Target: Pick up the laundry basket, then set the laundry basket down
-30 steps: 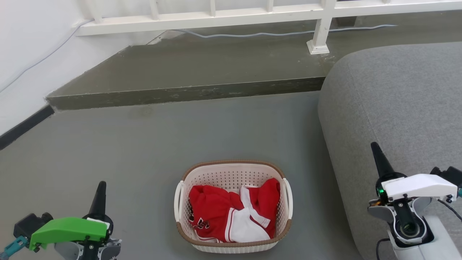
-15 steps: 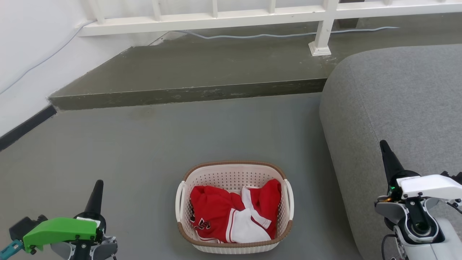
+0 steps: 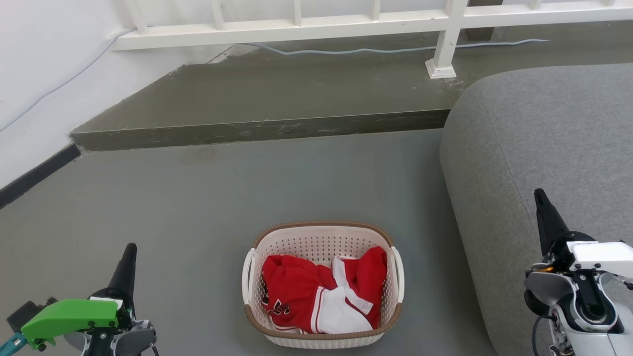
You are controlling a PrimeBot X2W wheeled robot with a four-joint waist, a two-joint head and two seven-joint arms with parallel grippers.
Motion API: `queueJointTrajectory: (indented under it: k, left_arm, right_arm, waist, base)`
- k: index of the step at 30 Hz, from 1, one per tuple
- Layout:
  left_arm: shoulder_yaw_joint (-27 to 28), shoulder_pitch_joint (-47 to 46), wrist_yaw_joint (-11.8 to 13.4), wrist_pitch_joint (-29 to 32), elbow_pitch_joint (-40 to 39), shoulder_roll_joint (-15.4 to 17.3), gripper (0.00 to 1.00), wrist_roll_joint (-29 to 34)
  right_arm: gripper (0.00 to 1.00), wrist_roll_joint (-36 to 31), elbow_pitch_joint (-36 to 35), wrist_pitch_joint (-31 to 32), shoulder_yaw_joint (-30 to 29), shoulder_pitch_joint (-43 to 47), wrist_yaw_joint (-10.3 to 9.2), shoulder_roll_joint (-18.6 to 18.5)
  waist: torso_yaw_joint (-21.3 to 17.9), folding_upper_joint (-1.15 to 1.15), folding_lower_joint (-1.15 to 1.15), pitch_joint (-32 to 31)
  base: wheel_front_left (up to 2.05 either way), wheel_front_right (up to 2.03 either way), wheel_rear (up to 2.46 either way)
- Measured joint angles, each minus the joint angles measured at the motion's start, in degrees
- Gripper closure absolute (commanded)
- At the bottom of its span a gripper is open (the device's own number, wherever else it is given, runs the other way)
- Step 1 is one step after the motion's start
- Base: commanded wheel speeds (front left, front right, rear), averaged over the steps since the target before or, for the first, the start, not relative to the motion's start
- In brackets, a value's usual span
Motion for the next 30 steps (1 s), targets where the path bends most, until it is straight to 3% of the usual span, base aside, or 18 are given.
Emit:
queueJointTrajectory:
  k: [9,30]
  left_arm:
    - [1.1,-0.2,-0.1,1.3,-0.1,0.0,1.0,-4.9]
    - [1.1,-0.3,-0.1,1.3,-0.2,0.0,1.0,-4.9]
  right_arm:
    - [1.0,4.6,-0.3,1.3,-1.9,0.0,0.23,0.2]
    - [1.0,4.6,-0.3,1.4,-2.1,0.0,0.23,0.2]
  waist:
    - [0.2,0.0,0.0,-0.1]
    - [0.2,0.0,0.0,-0.1]
  base:
    - [0.0,0.0,0.0]
    - [0.0,0.0,0.0]
